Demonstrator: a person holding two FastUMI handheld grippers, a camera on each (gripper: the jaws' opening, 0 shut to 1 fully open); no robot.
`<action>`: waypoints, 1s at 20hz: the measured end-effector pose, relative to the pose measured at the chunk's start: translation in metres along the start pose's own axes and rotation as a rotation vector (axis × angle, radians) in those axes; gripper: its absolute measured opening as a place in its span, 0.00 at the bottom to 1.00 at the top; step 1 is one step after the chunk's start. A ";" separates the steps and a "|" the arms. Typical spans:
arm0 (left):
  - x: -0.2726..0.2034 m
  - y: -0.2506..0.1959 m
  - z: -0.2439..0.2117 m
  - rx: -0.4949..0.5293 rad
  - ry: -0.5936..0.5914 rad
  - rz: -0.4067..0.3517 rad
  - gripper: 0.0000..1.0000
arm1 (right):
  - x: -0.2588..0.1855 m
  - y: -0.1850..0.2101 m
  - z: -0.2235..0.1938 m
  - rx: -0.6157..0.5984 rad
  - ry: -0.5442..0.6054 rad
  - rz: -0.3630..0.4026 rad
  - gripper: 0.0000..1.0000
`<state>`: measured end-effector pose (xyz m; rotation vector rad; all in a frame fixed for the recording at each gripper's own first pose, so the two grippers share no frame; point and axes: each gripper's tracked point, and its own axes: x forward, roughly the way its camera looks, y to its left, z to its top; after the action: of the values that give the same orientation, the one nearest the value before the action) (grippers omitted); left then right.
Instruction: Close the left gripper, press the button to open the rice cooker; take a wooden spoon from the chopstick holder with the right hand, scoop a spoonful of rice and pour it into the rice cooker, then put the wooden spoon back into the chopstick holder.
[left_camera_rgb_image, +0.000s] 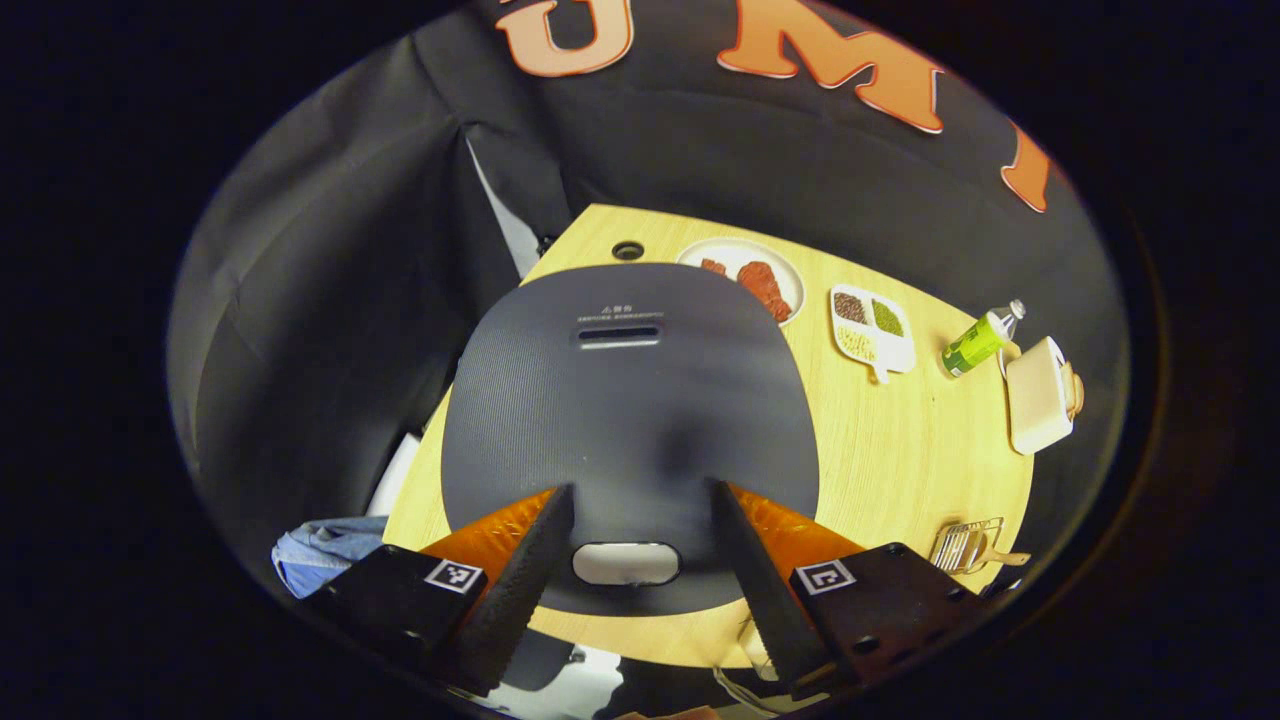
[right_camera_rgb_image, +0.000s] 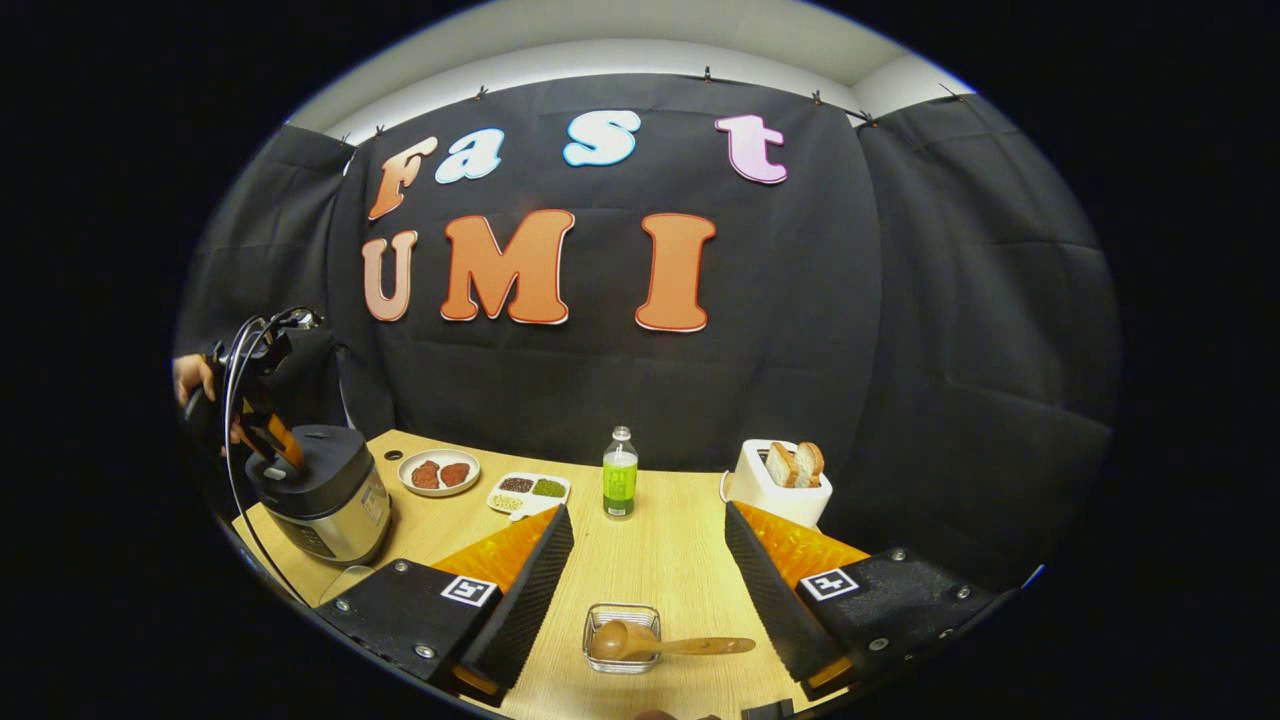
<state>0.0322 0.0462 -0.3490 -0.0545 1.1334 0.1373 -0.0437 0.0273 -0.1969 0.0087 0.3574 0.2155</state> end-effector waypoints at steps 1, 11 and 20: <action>-0.001 0.001 0.001 -0.005 -0.039 0.005 0.97 | 0.001 0.002 0.006 -0.011 -0.006 0.005 0.95; -0.206 -0.035 0.105 0.115 -0.772 -0.061 0.94 | 0.007 0.048 0.125 -0.076 -0.212 0.058 0.95; -0.322 -0.046 0.109 0.198 -1.107 -0.108 0.98 | -0.019 0.071 0.192 -0.055 -0.371 0.109 0.95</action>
<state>0.0028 -0.0131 -0.0127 0.1276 0.0330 -0.0495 -0.0096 0.0986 -0.0073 0.0141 -0.0192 0.3253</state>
